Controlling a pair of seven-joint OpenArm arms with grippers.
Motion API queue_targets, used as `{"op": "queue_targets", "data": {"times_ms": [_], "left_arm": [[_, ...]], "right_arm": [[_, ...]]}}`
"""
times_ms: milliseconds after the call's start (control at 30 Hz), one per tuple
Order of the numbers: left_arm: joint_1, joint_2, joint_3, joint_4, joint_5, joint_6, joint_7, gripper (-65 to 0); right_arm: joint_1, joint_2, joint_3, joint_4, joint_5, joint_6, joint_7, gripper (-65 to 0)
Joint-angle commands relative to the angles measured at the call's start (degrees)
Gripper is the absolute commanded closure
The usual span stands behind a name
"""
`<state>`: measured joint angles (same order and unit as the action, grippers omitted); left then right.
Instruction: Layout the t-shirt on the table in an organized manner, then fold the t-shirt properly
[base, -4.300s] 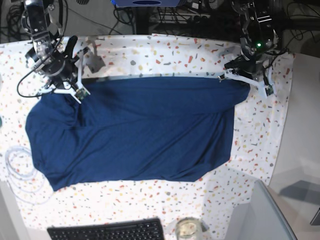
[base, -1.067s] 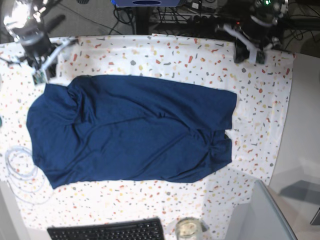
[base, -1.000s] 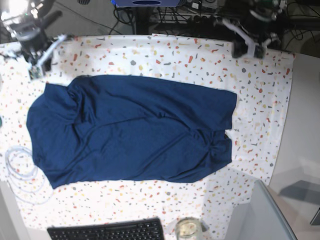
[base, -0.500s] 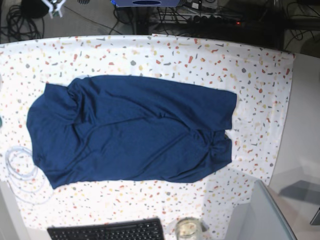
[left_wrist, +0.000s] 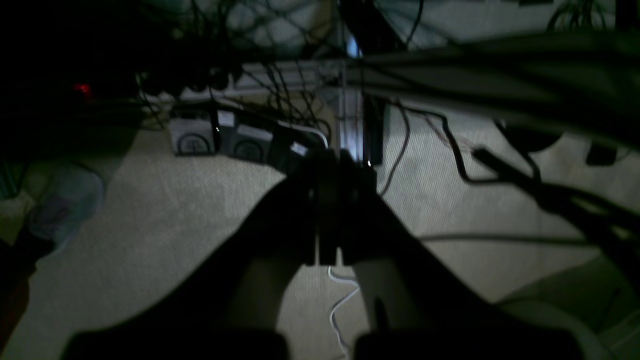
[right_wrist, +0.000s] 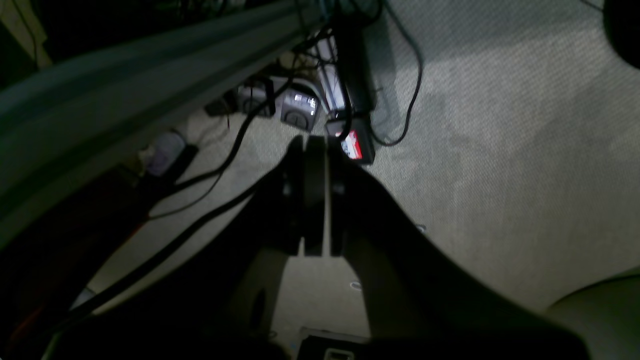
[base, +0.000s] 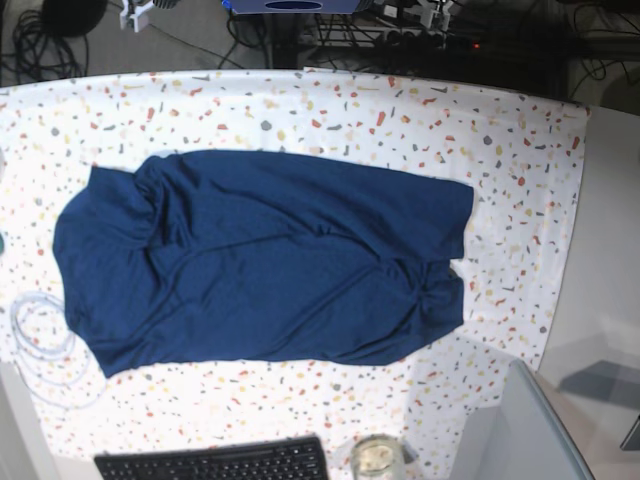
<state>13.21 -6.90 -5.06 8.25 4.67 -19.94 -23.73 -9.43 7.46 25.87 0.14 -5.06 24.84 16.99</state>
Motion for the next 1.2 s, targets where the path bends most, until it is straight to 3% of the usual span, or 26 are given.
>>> {"op": "queue_targets", "data": {"times_ms": [0,433,667,1167], "left_arm": [[1.25,-0.27,0.0,-0.29,0.48,-0.5,-0.23,0.0],[1.25,-0.18,0.0,-0.38,0.48,-0.5,-0.23,0.0],[1.25,-0.18,-0.08,-0.38,0.48,-0.5,-0.23,0.0],[0.11,-0.27,0.0,-0.73,0.48,-0.5,-0.14,0.0]], "right_arm": [[-0.55,0.32,-0.15,-0.14,-0.08,0.35,0.19,-1.5],[3.06,-7.6,-0.15,-0.14,-0.08,0.35,0.46,-1.5],[-2.3,-7.68,0.2,-0.14,0.0,0.35,0.19,-1.5],[14.66,-7.68,-0.07,-0.14,0.0,0.35,0.19,-1.5]]}}
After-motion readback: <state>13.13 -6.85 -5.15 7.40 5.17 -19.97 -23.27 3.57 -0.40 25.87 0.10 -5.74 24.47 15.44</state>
